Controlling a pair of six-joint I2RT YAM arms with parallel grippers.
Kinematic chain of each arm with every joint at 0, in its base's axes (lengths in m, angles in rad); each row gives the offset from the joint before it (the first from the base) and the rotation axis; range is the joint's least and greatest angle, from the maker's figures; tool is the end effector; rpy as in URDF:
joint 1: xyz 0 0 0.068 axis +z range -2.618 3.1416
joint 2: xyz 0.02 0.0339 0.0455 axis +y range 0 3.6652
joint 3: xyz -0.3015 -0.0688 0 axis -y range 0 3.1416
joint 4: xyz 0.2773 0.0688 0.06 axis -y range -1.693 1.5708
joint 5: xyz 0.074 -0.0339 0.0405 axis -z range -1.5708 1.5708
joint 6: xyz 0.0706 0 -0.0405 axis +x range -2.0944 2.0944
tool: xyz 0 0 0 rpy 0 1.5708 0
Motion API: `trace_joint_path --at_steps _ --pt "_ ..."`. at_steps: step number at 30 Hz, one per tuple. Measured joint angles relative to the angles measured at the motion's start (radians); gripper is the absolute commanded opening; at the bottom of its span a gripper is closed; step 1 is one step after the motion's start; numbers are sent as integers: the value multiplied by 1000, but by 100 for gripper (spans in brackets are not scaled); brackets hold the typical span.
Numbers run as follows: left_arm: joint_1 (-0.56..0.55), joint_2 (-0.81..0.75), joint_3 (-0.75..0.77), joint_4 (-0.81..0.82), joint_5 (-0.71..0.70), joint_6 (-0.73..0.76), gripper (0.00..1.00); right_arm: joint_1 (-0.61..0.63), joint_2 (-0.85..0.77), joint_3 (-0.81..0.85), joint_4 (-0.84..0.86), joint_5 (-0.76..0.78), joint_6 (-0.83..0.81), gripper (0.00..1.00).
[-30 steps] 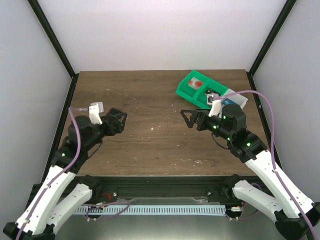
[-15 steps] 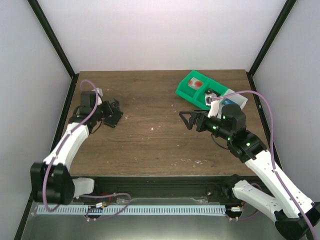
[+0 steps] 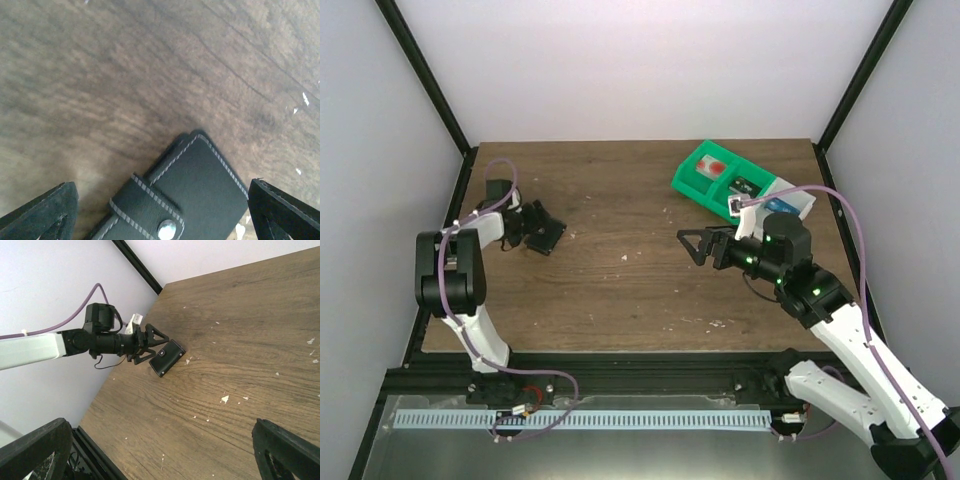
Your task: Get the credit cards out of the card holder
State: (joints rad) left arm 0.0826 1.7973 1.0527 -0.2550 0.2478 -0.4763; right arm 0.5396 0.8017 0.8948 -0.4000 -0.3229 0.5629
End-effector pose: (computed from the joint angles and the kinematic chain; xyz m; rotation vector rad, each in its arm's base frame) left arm 0.4093 0.0165 0.1437 -0.6236 2.5167 -0.4653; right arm 0.1731 0.1298 0.3731 -0.2139 1.9908 1.0382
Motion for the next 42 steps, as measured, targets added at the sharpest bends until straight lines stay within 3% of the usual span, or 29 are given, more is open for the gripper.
trace_joint_path --at_steps 14,30,32,38,42 --pt "-75 89 56 47 43 37 77 0 -7 -31 -8 5 23 100" --pt "-277 6 -121 174 218 37 68 0 85 -145 -23 -5 54 96" --pt "-302 14 -121 187 240 37 64 0 103 -145 -21 -8 39 90" --pt "-334 41 -123 247 282 10 56 0 132 -198 68 14 14 49" --pt "-343 67 -123 304 314 -19 54 -1 243 -223 154 32 40 38"
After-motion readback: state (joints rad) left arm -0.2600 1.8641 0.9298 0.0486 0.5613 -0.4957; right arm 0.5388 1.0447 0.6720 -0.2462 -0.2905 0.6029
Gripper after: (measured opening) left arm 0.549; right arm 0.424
